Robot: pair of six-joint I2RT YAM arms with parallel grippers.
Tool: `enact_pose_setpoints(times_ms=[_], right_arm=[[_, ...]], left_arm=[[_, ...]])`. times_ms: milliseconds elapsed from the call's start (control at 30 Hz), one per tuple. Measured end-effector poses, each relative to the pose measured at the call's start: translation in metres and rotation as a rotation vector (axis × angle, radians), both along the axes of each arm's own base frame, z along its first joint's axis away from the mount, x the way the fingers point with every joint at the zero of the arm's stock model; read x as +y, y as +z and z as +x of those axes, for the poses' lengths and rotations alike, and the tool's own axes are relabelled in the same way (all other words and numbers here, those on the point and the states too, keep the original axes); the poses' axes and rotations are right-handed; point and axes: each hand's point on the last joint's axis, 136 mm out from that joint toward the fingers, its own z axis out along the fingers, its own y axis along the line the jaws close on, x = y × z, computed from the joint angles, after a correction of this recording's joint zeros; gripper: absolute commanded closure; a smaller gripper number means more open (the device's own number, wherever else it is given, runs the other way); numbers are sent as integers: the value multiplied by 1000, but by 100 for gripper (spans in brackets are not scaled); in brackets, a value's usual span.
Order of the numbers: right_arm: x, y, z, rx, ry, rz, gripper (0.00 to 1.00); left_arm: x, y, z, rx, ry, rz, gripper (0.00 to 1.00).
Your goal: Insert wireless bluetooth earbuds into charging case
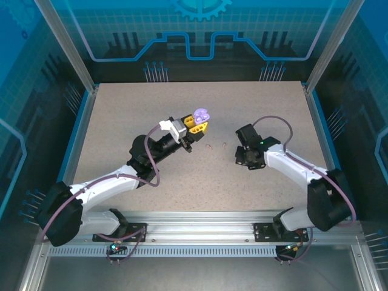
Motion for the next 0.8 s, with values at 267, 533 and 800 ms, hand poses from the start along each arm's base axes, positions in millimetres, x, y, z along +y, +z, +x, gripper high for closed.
enact_pose_setpoints(times_ms=[267,533,800], right_arm=[[12,119,17,-323,92,130,82],[28,264,16,-661,231,256,82],[44,341,2,-843,359,359,81]], left_arm=[[-1,0,0,1,-6,4,100],[-4,9,2,-8,-9,-2,100],[-12,4,11,7,-13,13,100]])
